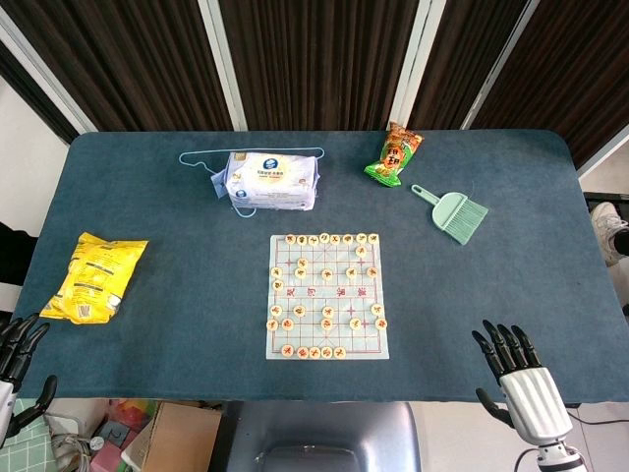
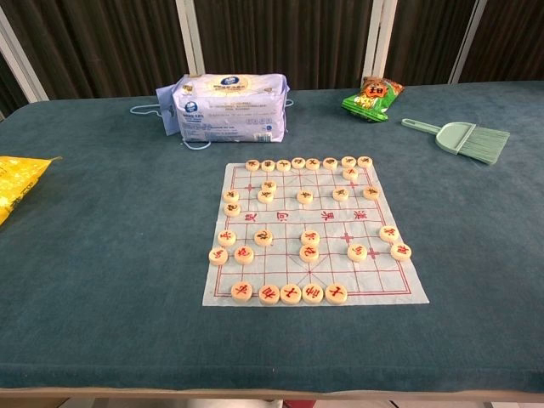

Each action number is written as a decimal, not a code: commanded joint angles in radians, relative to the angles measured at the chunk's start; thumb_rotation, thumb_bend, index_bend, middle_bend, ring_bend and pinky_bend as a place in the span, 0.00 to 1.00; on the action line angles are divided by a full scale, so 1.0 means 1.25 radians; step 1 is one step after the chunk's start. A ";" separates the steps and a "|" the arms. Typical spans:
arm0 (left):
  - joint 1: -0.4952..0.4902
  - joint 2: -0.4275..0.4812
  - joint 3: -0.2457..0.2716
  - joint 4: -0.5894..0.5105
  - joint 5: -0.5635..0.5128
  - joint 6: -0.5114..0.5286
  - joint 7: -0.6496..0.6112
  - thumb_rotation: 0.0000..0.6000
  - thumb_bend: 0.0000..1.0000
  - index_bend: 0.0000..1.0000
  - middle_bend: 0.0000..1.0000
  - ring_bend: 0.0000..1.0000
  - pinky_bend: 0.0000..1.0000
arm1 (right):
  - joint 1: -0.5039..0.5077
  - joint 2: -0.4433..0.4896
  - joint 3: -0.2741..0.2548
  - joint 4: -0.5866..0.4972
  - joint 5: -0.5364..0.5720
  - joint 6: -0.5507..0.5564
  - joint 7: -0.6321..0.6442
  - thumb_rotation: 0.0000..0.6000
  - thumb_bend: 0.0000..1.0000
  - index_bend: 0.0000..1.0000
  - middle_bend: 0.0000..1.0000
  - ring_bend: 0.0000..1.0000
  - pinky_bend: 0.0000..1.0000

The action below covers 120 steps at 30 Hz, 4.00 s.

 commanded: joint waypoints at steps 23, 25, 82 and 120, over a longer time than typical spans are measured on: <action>-0.007 0.009 0.000 0.002 -0.016 -0.018 -0.030 1.00 0.46 0.00 0.00 0.00 0.06 | 0.339 -0.053 0.192 -0.127 0.142 -0.417 -0.040 1.00 0.40 0.32 0.00 0.00 0.00; -0.008 0.011 -0.001 0.003 -0.019 -0.019 -0.036 1.00 0.46 0.00 0.00 0.00 0.06 | 0.378 -0.082 0.215 -0.128 0.186 -0.462 -0.062 1.00 0.40 0.35 0.00 0.00 0.00; 0.003 0.027 0.002 0.022 -0.016 0.012 -0.094 1.00 0.46 0.00 0.00 0.00 0.06 | 0.746 -0.570 0.228 0.298 0.632 -0.529 -0.322 1.00 0.43 0.54 0.00 0.00 0.00; 0.006 0.027 0.004 0.021 -0.015 0.011 -0.089 1.00 0.46 0.00 0.00 0.00 0.06 | 0.760 -0.538 0.277 0.273 0.665 -0.492 -0.253 1.00 0.47 0.63 0.06 0.00 0.00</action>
